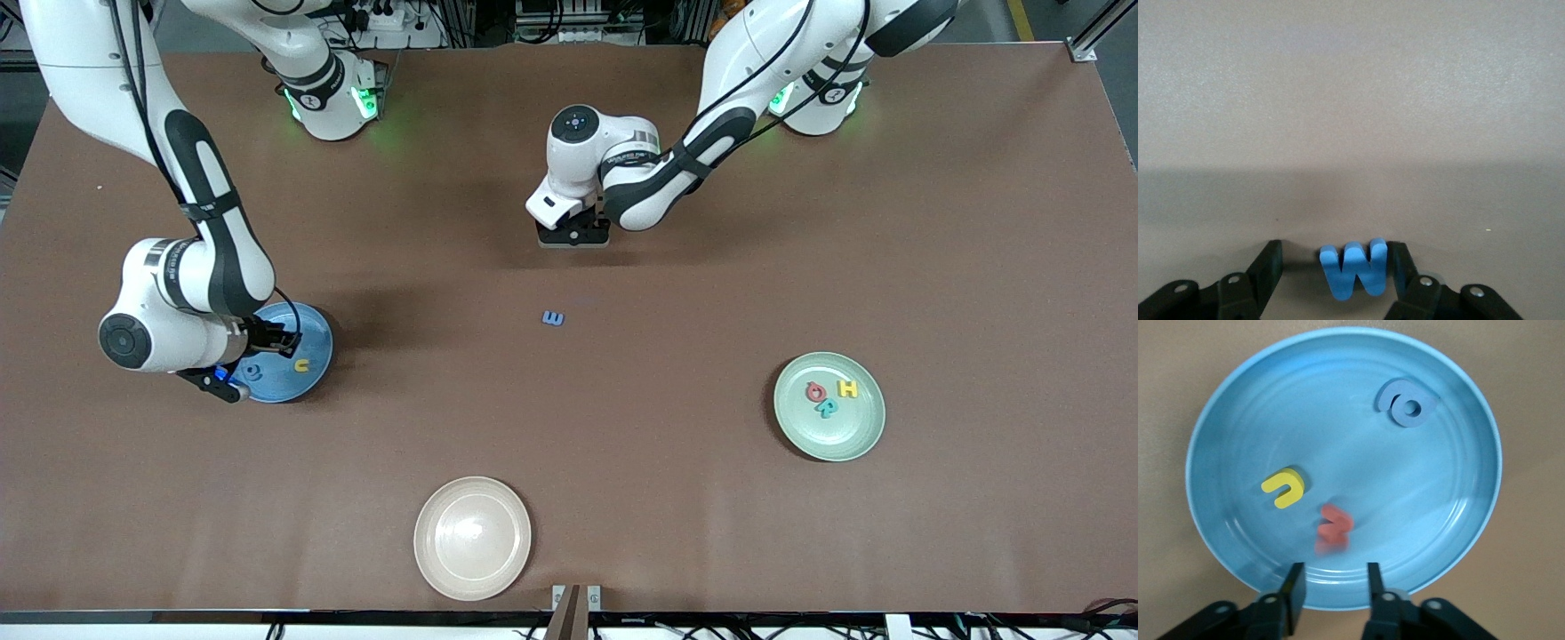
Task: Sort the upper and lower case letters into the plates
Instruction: 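Carry the W to the blue plate while the left gripper grasps w, then release the pink W onto the blue plate with the right gripper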
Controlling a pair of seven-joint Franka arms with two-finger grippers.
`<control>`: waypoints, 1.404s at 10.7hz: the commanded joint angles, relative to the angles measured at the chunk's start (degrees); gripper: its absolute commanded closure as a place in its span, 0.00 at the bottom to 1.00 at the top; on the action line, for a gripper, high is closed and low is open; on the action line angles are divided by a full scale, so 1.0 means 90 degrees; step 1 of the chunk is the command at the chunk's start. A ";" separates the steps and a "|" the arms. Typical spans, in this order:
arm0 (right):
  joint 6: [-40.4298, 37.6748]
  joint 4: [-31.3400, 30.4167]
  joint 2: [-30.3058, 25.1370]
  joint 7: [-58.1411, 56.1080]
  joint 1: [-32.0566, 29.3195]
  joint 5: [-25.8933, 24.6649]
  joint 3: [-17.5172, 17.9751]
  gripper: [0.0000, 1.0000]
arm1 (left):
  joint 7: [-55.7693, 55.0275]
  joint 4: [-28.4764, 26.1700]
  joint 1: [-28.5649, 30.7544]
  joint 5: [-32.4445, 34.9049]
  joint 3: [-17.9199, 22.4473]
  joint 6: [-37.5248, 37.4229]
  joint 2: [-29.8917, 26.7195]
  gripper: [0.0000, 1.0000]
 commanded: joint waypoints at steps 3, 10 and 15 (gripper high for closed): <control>-0.0268 0.0225 -0.0272 -0.0118 0.0094 -0.0329 0.0023 0.00 | -0.0242 0.0083 -0.0088 0.0237 0.0074 0.0056 0.0038 0.91; -0.0211 0.0676 -0.0242 0.0203 0.0386 0.0478 0.0472 0.00 | -0.0262 0.0005 0.0633 0.0188 0.0054 -0.0363 -0.0702 1.00; 0.0635 0.0979 0.0088 0.3624 0.0904 0.0443 0.1340 0.00 | 0.1052 0.0014 0.2223 0.0178 0.0005 -0.0900 -0.1221 1.00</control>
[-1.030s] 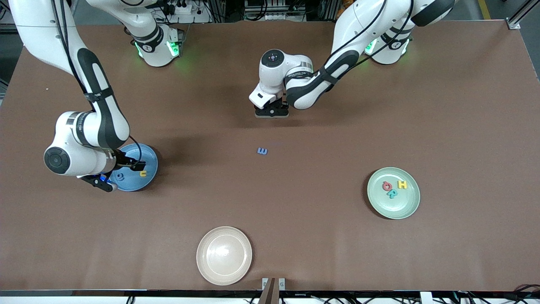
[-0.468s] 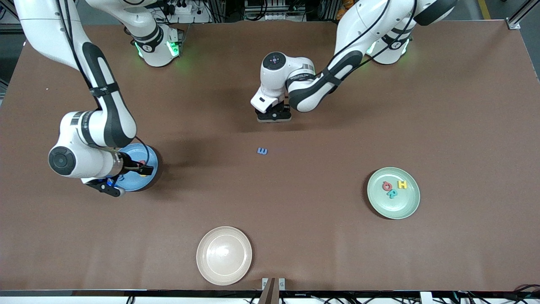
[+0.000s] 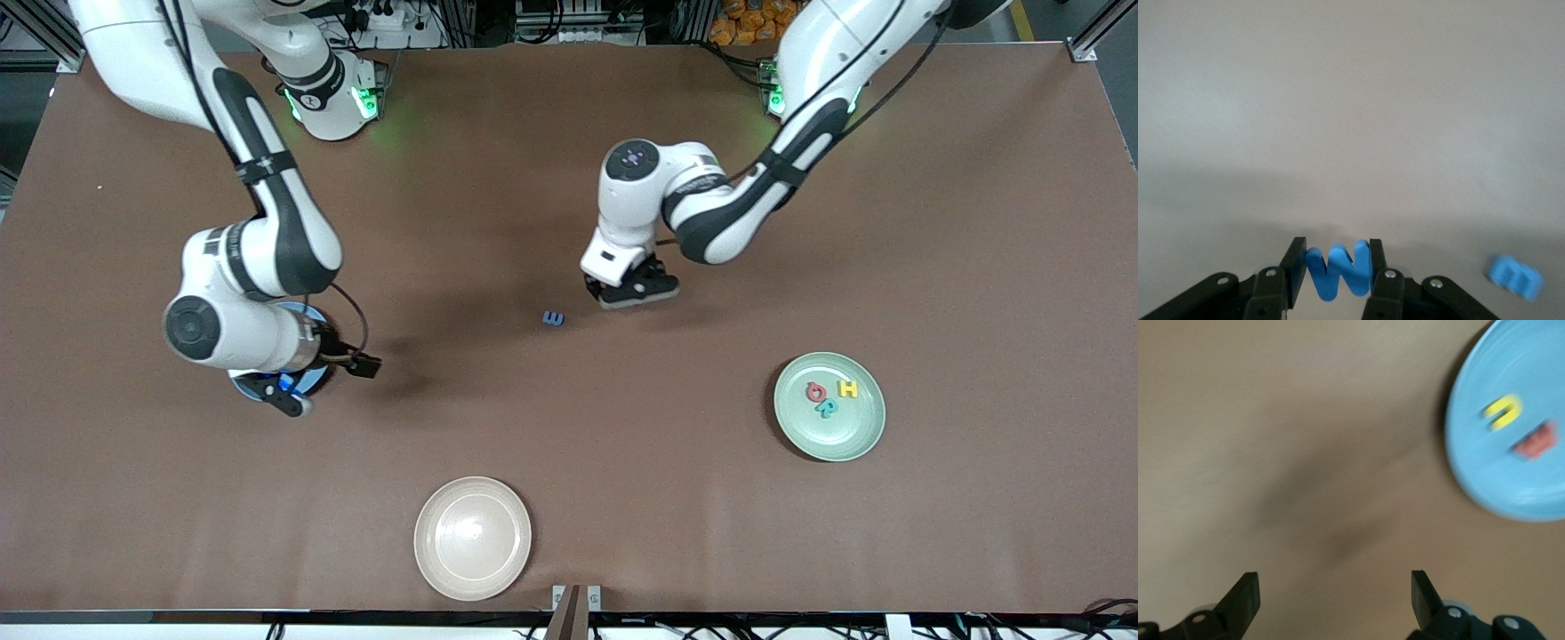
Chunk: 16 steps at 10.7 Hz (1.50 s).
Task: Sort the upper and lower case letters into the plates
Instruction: 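Carry the w to the green plate while the right gripper grasps E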
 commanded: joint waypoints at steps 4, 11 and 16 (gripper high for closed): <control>0.0663 0.0063 0.0274 0.4240 0.0890 -0.0366 0.0386 0.00 | 0.2611 -0.0145 0.2291 0.0127 -0.0088 -0.0262 -0.0301 1.00; 0.1855 0.0092 0.0860 0.8436 0.2414 -0.1431 0.0376 0.00 | 0.4218 0.0294 0.3419 0.0108 -0.0030 -0.0243 0.0284 0.95; 0.2295 0.0296 0.1260 0.9421 0.2611 -0.1411 0.0376 0.00 | 0.4247 0.0460 0.3429 0.0118 -0.0039 -0.0243 0.0208 0.00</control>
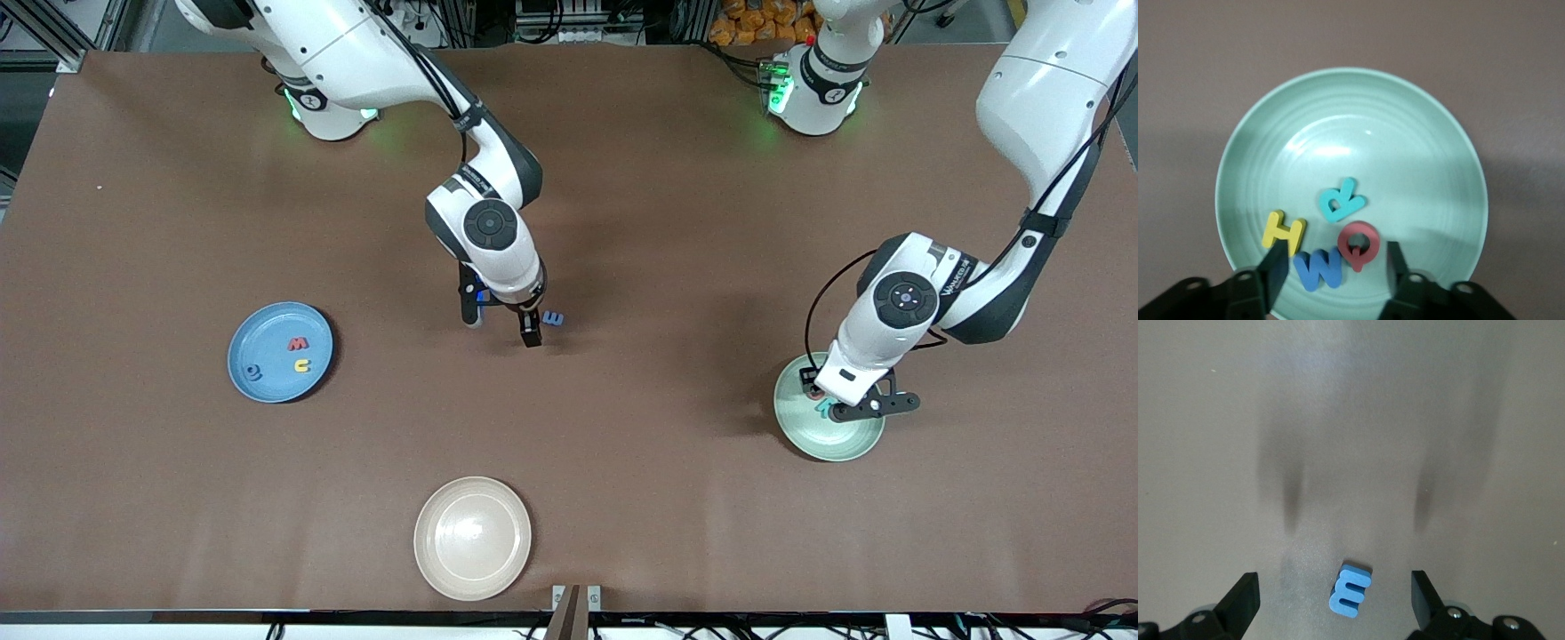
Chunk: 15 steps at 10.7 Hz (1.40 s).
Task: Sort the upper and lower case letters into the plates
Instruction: 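Carry the w to the green plate while the right gripper grasps E, then release the blue w onto the green plate and raise the left gripper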
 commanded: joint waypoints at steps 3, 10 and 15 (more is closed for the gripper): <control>0.0287 0.0317 0.0448 0.0682 0.0208 -0.0188 -0.0020 0.00 | 0.0520 0.0120 0.0090 -0.0518 -0.0304 -0.0306 -0.0683 0.00; 0.0328 0.0756 0.0888 0.0828 0.0315 -0.0178 -0.0020 0.00 | 0.1850 0.2404 0.0110 -0.2102 -0.0794 -0.2943 -0.1064 0.00; 0.0230 0.0688 0.0850 0.0818 0.0364 -0.0354 -0.0029 0.11 | 0.3176 0.2523 0.0889 -0.3128 -0.0803 -0.3275 -0.1807 0.00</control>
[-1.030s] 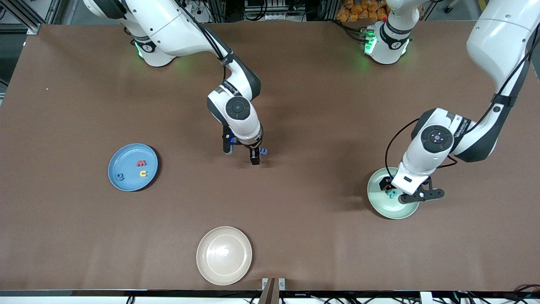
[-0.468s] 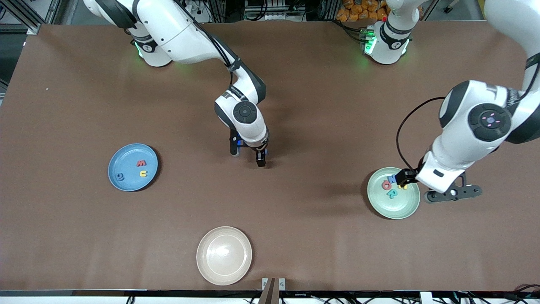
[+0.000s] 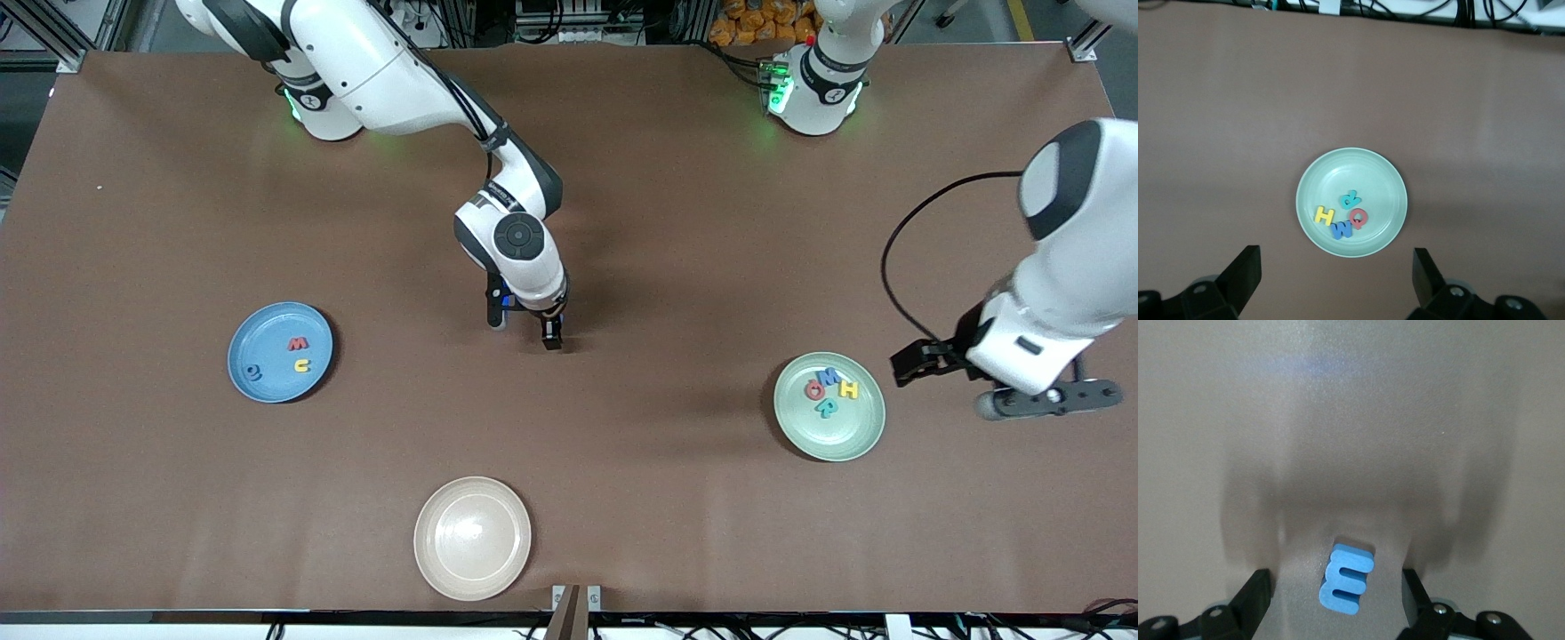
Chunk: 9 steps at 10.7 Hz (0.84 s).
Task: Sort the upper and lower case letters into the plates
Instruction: 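Release the blue w onto the green plate and raise the left gripper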
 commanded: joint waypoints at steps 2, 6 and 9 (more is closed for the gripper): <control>-0.0066 -0.0014 0.0050 0.0259 0.0079 -0.0225 -0.0031 0.12 | 0.0876 -0.0098 0.0236 -0.0676 0.0179 -0.0354 -0.0825 0.00; -0.0173 -0.0034 0.0050 0.0250 0.0079 -0.0235 -0.0031 0.42 | 0.0927 -0.0108 -0.1910 -0.1495 0.2764 -0.0803 -0.1608 0.00; -0.0193 -0.0170 0.0050 0.0220 0.0089 -0.0293 -0.0041 0.58 | 0.1365 -0.0137 -0.2652 -0.1771 0.3732 -0.1086 -0.1892 0.00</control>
